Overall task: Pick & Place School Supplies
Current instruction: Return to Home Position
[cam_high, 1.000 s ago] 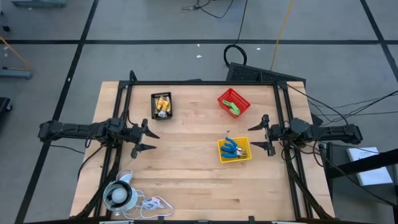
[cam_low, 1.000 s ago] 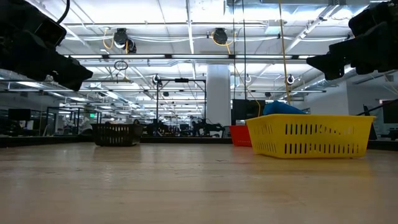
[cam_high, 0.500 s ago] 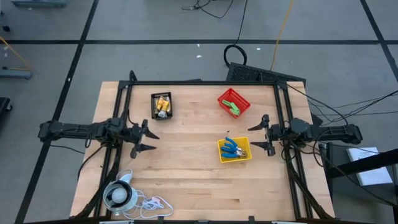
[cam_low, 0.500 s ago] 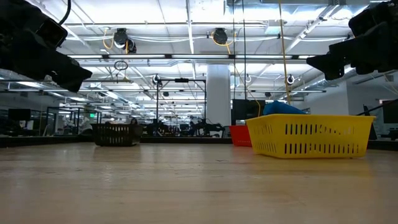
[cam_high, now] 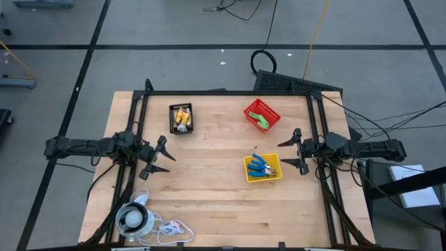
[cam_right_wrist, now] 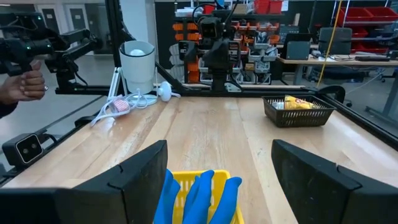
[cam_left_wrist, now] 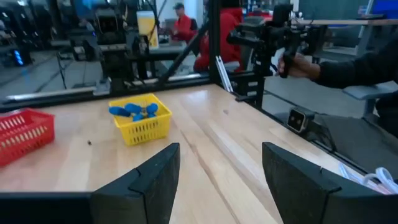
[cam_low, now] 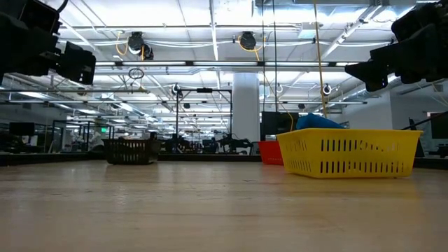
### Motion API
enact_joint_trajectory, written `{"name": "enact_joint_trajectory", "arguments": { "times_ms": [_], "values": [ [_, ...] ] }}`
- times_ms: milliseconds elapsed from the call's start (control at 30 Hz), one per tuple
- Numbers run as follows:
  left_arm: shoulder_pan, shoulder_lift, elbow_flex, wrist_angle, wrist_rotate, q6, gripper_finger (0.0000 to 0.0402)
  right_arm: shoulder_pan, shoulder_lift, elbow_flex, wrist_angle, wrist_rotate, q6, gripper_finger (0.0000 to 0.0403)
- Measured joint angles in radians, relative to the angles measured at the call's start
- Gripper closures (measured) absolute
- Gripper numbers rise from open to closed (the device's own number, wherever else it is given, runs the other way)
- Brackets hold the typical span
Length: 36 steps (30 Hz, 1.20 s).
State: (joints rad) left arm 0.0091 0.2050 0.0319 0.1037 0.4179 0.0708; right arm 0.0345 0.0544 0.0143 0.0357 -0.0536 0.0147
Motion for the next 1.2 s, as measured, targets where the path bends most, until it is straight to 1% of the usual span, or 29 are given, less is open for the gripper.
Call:
{"name": "enact_joint_trajectory", "arguments": {
  "times_ms": [267,367,1200],
  "values": [
    [0.042,-0.139,0.0,-0.083,-0.004,-0.002,0.0172,0.0,0.0,0.0,0.0,0.0,0.0,0.0126],
    [0.049,-0.172,0.0,-0.086,-0.005,-0.004,0.0172,0.0,0.0,0.0,0.0,0.0,0.0,0.0126],
    [0.046,-0.18,0.0,-0.064,-0.005,-0.026,0.0172,0.0,0.0,0.0,0.001,0.0,0.0,0.0126]
  ]
}}
